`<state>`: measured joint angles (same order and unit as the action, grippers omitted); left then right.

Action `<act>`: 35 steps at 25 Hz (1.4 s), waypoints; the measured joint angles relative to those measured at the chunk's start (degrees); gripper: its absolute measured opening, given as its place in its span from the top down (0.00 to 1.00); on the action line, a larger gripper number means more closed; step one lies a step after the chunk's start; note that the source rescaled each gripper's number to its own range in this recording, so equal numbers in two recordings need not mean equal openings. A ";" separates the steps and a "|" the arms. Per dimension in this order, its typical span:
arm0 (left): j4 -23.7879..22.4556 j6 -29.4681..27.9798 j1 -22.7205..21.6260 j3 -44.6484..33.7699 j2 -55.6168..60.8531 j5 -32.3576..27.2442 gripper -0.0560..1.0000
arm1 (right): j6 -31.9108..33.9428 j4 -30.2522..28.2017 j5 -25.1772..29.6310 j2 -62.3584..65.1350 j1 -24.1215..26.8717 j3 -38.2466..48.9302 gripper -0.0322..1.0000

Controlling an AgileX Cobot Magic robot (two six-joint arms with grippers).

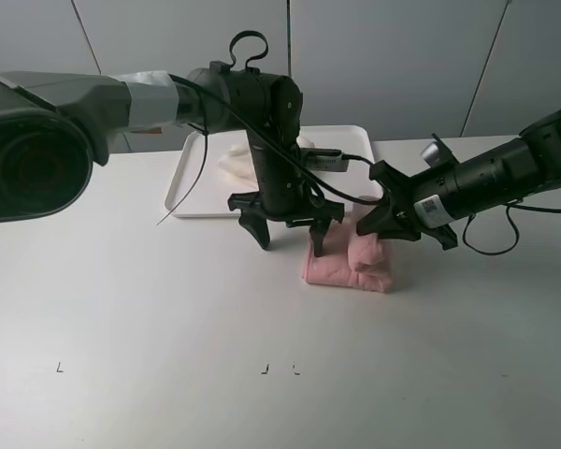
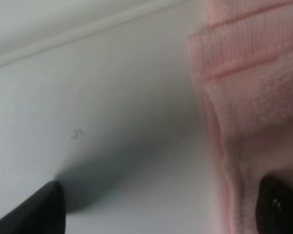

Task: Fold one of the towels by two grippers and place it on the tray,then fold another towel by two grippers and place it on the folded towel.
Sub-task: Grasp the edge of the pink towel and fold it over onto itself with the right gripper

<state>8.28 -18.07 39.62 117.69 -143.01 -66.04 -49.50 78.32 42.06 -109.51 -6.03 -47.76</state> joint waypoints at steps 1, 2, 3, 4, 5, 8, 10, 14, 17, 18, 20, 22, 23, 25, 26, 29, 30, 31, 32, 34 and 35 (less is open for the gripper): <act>0.41 0.29 -0.29 0.00 0.27 -0.10 0.01 | -0.08 0.11 0.00 0.00 0.00 0.00 0.92; 0.69 0.52 -0.84 0.00 0.56 -0.10 0.01 | -0.24 0.11 -0.03 0.00 0.00 0.00 0.92; 0.70 0.85 -1.36 0.00 1.23 -0.10 0.01 | -0.24 0.11 -0.03 0.00 -0.11 0.00 0.92; 0.70 1.16 -1.90 0.00 1.88 -0.10 0.01 | -0.36 0.11 -0.14 0.00 -0.11 0.00 0.92; 0.70 1.31 -2.25 0.00 2.69 0.02 0.01 | -0.36 0.11 -0.14 0.00 -0.11 0.00 0.92; 0.78 1.73 -3.67 0.00 5.01 1.00 0.01 | -0.36 0.21 -0.25 0.00 -0.11 0.00 0.92; 0.78 2.03 -4.32 0.00 6.56 1.41 0.01 | -0.36 0.21 -0.25 0.00 -0.11 0.00 0.92; 0.77 3.77 -5.18 0.00 8.30 2.27 0.01 | -1.20 3.37 0.32 0.00 -0.11 0.03 0.74; 0.70 4.59 -5.30 0.00 8.43 2.28 0.01 | -4.13 9.62 3.74 0.00 -0.25 0.03 0.49; 0.70 5.03 -5.30 0.00 8.43 2.28 0.01 | -4.76 11.34 5.18 0.00 -0.32 0.03 0.44; 0.70 5.63 -5.30 0.00 8.43 2.28 0.01 | -6.37 13.01 7.33 0.00 -0.79 0.03 0.42; 0.57 5.84 -5.30 0.00 8.43 2.38 0.01 | -7.07 12.53 7.88 0.00 -0.85 0.03 0.41; 0.49 6.03 -5.30 0.00 8.43 2.38 0.01 | -7.30 12.06 7.66 0.00 -0.85 0.03 0.41; 0.49 6.28 -5.52 0.00 8.43 2.24 0.01 | -7.07 9.26 6.55 0.11 -0.71 0.03 0.41; 0.49 6.79 -5.73 0.00 8.43 1.99 0.01 | -6.36 7.55 5.52 0.36 -0.32 0.03 0.41; 0.49 7.27 -6.26 0.00 8.43 1.47 0.01 | -3.36 3.27 3.42 0.47 1.63 0.03 0.41; 0.44 7.38 -6.37 0.00 8.43 1.35 0.01 | -1.92 2.24 2.90 0.47 2.47 0.03 0.41; 0.33 7.60 -6.47 0.00 8.43 1.35 0.01 | -0.41 1.21 2.64 0.47 3.29 0.03 0.41; 0.33 7.71 -6.47 0.00 8.43 1.22 0.01 | 0.87 0.16 2.52 0.47 3.86 0.03 0.41; 0.33 7.82 -6.47 0.00 8.43 1.11 0.01 | 2.86 -1.30 1.13 0.47 5.12 0.03 0.41; 0.33 7.95 -6.47 0.00 8.43 1.11 0.01 | 3.50 -1.67 0.62 0.47 5.56 0.03 0.41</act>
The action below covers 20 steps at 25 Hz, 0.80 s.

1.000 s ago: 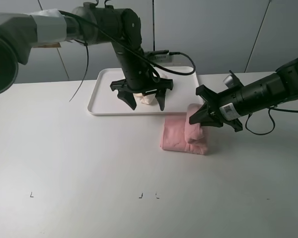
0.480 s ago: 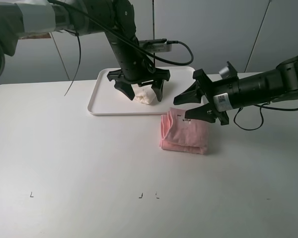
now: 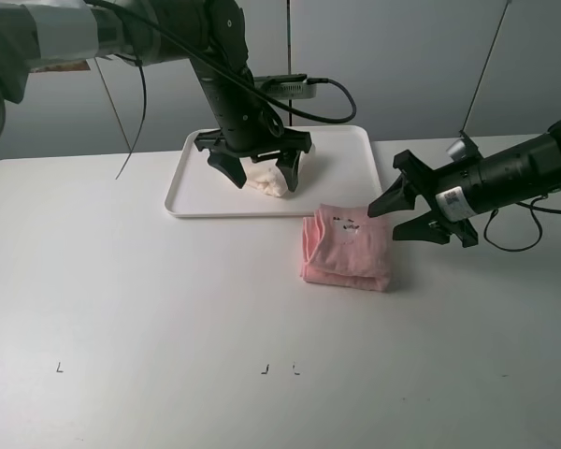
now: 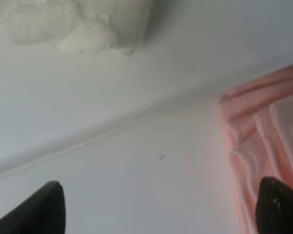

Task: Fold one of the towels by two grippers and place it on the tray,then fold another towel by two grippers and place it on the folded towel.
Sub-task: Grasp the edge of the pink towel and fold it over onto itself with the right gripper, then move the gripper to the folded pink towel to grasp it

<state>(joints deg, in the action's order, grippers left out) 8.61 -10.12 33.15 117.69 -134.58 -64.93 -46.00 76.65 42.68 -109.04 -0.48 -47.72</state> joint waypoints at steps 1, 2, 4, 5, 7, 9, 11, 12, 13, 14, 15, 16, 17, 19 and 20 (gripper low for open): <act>0.00 0.22 0.00 0.00 0.00 -0.29 0.01 | 0.40 0.00 -0.47 -0.10 0.13 0.00 0.41; 0.00 0.47 0.00 0.00 0.00 -0.43 0.01 | 0.54 0.00 -0.74 -0.33 0.27 0.00 0.41; 0.00 0.81 0.00 0.00 0.00 -0.80 0.01 | 0.54 0.43 -0.73 -1.63 0.48 0.00 0.41; 0.00 0.86 0.00 0.00 0.00 -0.92 0.01 | 0.42 0.53 -0.88 -2.50 0.48 0.00 0.41; 0.00 1.06 0.00 0.00 0.00 -1.30 0.01 | -0.14 0.67 -1.00 -4.80 0.48 -0.10 0.41; 0.14 1.33 0.00 0.00 0.00 -1.70 0.01 | -1.83 1.11 -1.26 -6.18 0.48 -0.10 0.41; 0.14 1.87 0.00 0.00 0.00 -2.11 0.01 | -3.58 2.05 -1.45 -6.58 0.48 -0.10 0.41; 0.14 2.11 0.00 0.00 0.00 -2.11 0.01 | -4.20 2.23 -1.45 -6.58 0.48 -0.10 0.41; 0.14 2.31 0.00 0.00 0.00 -2.11 0.01 | -4.65 2.31 -1.45 -6.58 0.48 -0.10 0.41; 0.14 2.33 0.00 0.00 0.00 -2.11 0.01 | -5.10 2.46 -1.45 -6.58 0.48 -0.10 0.41; 0.14 2.44 0.00 0.00 0.00 -2.11 0.01 | -5.47 2.61 -1.45 -6.58 0.48 -0.10 0.41; 0.14 2.44 0.00 0.00 0.00 -2.11 0.01 | -5.86 3.04 -1.45 -6.58 0.48 -0.10 0.41; 0.26 2.44 0.00 0.00 0.00 -2.11 0.01 | -6.13 3.28 -1.45 -6.58 0.48 -0.10 0.41; 0.26 2.52 0.00 0.00 0.00 -2.00 0.01 | -6.27 3.47 -1.59 -6.69 0.48 -0.10 0.41; 0.26 2.52 0.00 0.00 0.00 -2.00 0.01 | -6.39 3.51 -1.68 -6.92 0.48 -0.10 0.41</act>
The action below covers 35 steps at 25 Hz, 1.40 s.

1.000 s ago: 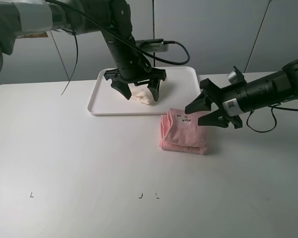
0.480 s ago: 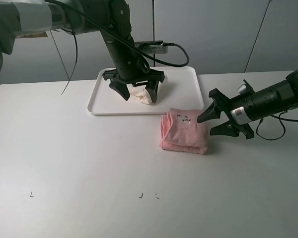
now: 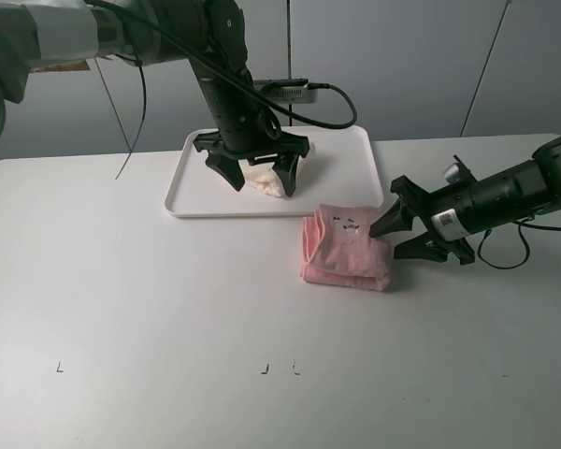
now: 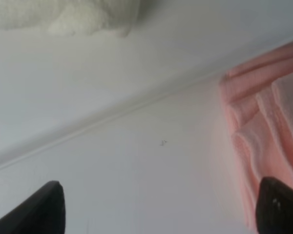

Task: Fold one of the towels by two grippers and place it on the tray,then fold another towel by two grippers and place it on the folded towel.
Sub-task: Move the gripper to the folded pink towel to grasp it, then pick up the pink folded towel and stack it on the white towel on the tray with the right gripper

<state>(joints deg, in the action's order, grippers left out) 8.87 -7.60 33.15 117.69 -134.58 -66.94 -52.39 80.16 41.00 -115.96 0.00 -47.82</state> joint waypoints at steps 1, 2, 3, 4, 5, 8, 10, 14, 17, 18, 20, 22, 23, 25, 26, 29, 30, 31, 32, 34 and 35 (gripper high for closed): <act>0.00 0.00 0.00 0.00 0.00 0.00 0.01 | -0.11 0.00 0.00 -0.28 0.00 0.00 0.41; 0.00 0.00 0.00 0.00 0.00 0.08 0.01 | -0.11 0.00 -0.03 -0.74 -0.09 0.00 0.41; 0.00 0.00 0.00 0.00 0.00 0.08 0.01 | -0.27 0.22 -0.14 -1.16 -0.22 0.00 0.41; 0.00 0.00 0.00 0.00 0.00 0.08 0.01 | -0.63 0.78 -0.03 -1.48 -0.50 0.00 0.41; 0.00 0.03 0.00 0.00 0.00 -0.05 0.01 | -1.14 1.65 0.10 -1.71 -0.85 0.00 0.41; 0.00 0.14 0.00 0.00 0.00 -0.15 0.01 | -2.85 3.26 0.17 -2.18 -1.85 0.00 0.49; 0.00 0.14 0.00 0.00 0.00 -0.28 0.01 | -4.22 3.40 -0.04 -2.48 -1.98 0.00 0.66; 0.00 0.25 0.00 0.00 0.00 -0.28 0.01 | -7.45 4.15 0.31 -2.48 -1.98 0.00 0.89; 0.40 2.87 0.00 0.00 0.00 -0.73 0.01 | -8.68 4.54 1.75 -2.48 -1.98 0.00 0.89; 0.70 4.29 0.00 0.00 0.00 -1.02 0.01 | -8.79 4.54 2.32 -2.48 -1.98 0.00 0.89; 2.11 6.60 0.00 0.00 0.00 -1.91 0.01 | -8.90 4.54 3.33 -2.48 -1.98 0.00 0.89; 2.55 7.60 0.00 0.00 0.00 -2.32 0.01 | -8.90 4.54 4.05 -2.24 -1.98 0.00 0.89; 2.55 7.91 0.00 0.00 0.00 -2.41 0.01 | -8.90 4.54 4.05 -1.58 -2.08 0.00 0.89; 1.89 7.91 0.00 -0.42 0.14 -2.41 0.01 | -8.90 4.42 4.16 0.30 -2.05 0.00 0.89; 1.38 7.60 0.00 -1.22 0.45 -2.27 0.01 | -8.90 4.42 4.24 1.70 -2.05 0.00 0.89; 0.67 6.96 0.00 -6.39 3.99 1.64 0.01 | -7.70 3.56 3.78 5.29 -2.20 0.00 0.89; 0.52 6.71 0.00 -9.39 5.76 3.88 0.01 | -6.72 2.45 3.64 6.03 -2.20 -0.25 0.89; 0.52 6.71 0.00 -12.27 8.29 6.69 0.01 | -5.76 0.92 3.64 6.45 -2.20 -0.79 0.89; 0.52 6.71 0.00 -16.27 11.12 9.66 0.01 | -4.47 -0.93 3.75 6.64 -2.20 -1.70 0.89; 0.39 7.01 -0.13 -25.02 16.64 14.78 0.00 | -0.99 -4.63 4.54 6.75 -2.20 -3.92 0.89; 0.29 7.24 -0.22 -28.83 19.75 17.32 0.00 | 0.63 -6.66 5.26 6.75 -2.20 -5.46 0.89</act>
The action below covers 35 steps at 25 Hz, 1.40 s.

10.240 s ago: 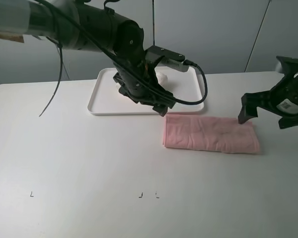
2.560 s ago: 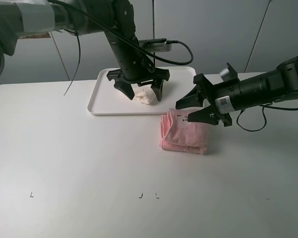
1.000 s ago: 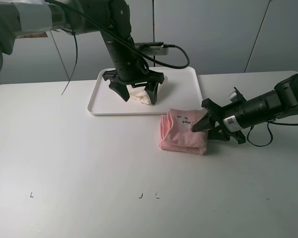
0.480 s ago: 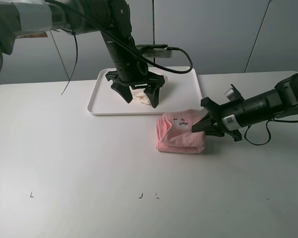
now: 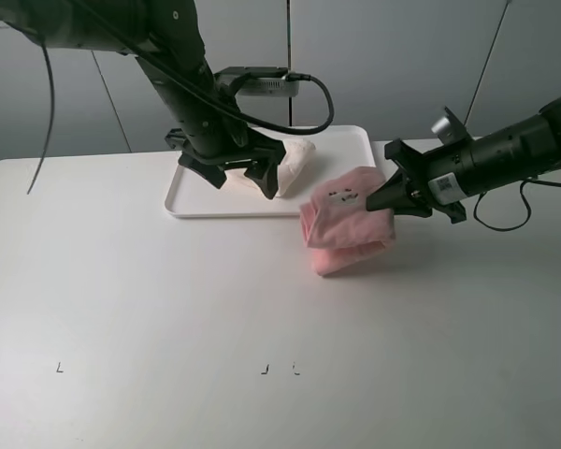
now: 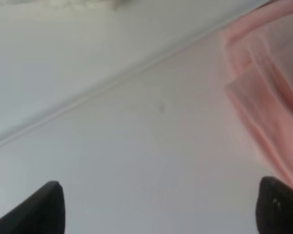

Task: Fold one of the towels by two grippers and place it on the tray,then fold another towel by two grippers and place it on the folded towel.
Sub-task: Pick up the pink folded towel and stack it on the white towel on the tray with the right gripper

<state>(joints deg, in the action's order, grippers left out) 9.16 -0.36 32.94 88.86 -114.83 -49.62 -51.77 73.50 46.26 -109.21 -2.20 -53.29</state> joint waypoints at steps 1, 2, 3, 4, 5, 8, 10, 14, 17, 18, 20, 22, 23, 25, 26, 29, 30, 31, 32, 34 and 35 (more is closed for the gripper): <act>0.00 0.36 -0.30 -4.60 3.14 2.40 0.00 | 1.87 -1.48 0.72 0.00 0.00 -1.45 0.89; 0.00 0.36 -0.70 -9.01 5.74 4.36 0.00 | 3.44 -2.99 1.40 0.00 0.00 -3.36 0.89; -0.12 0.36 -1.12 -12.40 8.84 6.72 0.00 | 4.72 -4.12 2.35 0.00 0.00 -5.39 0.89; -0.12 0.36 -1.47 -16.15 11.81 9.10 0.00 | 6.05 -4.61 3.24 0.00 0.00 -7.58 0.89; -0.22 0.36 -1.88 -19.47 14.19 11.24 0.00 | 7.41 -5.01 3.83 0.00 0.00 -9.45 0.89; -0.30 0.36 -2.11 -26.88 21.39 16.21 0.00 | 11.43 -6.02 5.35 -0.22 -0.47 -16.44 0.89; -0.18 0.36 -2.11 -30.11 24.38 18.26 0.00 | 14.93 -7.63 6.28 -1.13 -1.80 -22.20 0.89; 0.26 0.36 -2.11 -33.66 27.01 19.57 0.00 | 20.84 -9.51 7.35 -4.92 -5.82 -33.91 0.89; 1.32 0.36 -2.11 -34.71 27.13 19.93 0.00 | 24.98 -9.75 8.39 -9.46 -8.49 -42.47 0.89; 1.59 0.36 -2.11 -35.01 27.23 20.28 0.00 | 26.01 -9.75 8.62 -10.96 -9.31 -45.28 0.89; 1.96 0.36 -2.11 -35.34 27.23 20.39 0.00 | 28.17 -9.75 8.98 -14.76 -10.80 -50.01 0.89; 2.21 0.36 -2.11 -35.53 27.23 20.47 0.00 | 29.42 -8.34 9.23 -18.34 -11.64 -54.41 0.89; 2.37 0.36 -2.11 -35.62 27.23 20.47 0.00 | 29.85 -7.56 9.23 -20.28 -11.76 -55.98 0.89; 2.45 0.36 -2.11 -35.62 27.26 20.75 0.00 | 30.39 -5.47 8.94 -23.47 -11.84 -58.77 0.89; 2.45 0.36 -2.11 -35.62 27.36 20.75 0.00 | 30.81 -4.72 8.41 -25.06 -11.84 -59.46 0.89; 2.45 0.68 -2.11 -35.62 27.35 20.83 0.00 | 31.12 -1.86 5.89 -28.74 -11.84 -60.09 0.89; 2.49 0.76 -2.11 -35.62 27.35 20.83 0.00 | 31.12 -0.86 5.28 -29.94 -11.84 -60.09 0.89; 2.49 0.76 -2.11 -35.62 27.35 20.83 0.00 | 31.12 -0.09 4.88 -31.13 -11.84 -60.09 0.89; 2.60 0.76 -2.11 -35.62 27.35 20.83 0.00 | 31.12 0.57 4.36 -32.29 -11.84 -60.09 0.89; 2.59 0.76 -2.11 -35.62 27.35 20.83 0.00 | 31.12 0.74 2.91 -34.31 -11.84 -60.09 0.89; 2.59 0.76 -2.11 -35.62 27.35 20.83 0.00 | 31.12 0.85 2.60 -35.34 -11.84 -60.09 0.89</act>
<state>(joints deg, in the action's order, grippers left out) 11.76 0.40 30.83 53.24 -87.48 -28.79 -20.65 74.34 48.87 -144.55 -14.04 -113.38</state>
